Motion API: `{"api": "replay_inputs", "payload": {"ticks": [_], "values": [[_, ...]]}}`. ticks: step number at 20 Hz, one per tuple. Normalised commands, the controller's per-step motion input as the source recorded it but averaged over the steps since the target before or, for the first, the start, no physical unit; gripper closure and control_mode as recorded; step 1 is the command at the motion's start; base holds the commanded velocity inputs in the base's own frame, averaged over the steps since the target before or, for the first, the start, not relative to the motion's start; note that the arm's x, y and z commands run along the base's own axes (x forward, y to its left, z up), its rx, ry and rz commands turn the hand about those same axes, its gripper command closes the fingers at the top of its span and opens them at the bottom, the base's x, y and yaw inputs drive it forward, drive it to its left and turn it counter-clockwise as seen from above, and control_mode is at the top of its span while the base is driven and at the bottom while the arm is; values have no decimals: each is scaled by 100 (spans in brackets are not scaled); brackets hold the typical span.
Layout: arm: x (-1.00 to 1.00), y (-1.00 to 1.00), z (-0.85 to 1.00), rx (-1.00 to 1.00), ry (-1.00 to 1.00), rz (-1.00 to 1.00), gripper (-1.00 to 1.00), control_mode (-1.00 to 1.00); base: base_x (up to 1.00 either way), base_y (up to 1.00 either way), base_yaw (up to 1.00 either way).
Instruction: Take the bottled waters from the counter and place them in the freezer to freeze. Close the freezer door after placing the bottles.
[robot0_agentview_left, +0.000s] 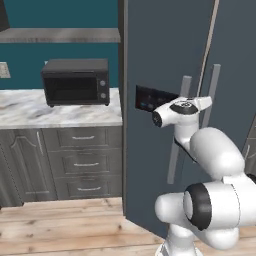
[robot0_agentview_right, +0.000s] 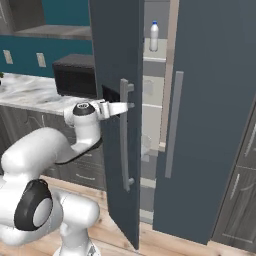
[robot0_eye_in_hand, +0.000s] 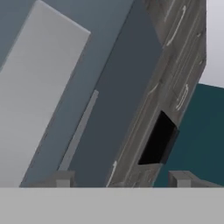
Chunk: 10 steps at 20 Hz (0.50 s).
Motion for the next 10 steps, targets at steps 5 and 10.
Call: {"api": "replay_inputs", "payload": {"ticks": [5, 10], "values": [[79, -67, -4, 0, 0, 0, -100, -100, 0, 0, 0], [86, -57, 0, 0, 0, 0, -100, -100, 0, 0, 0]]}}
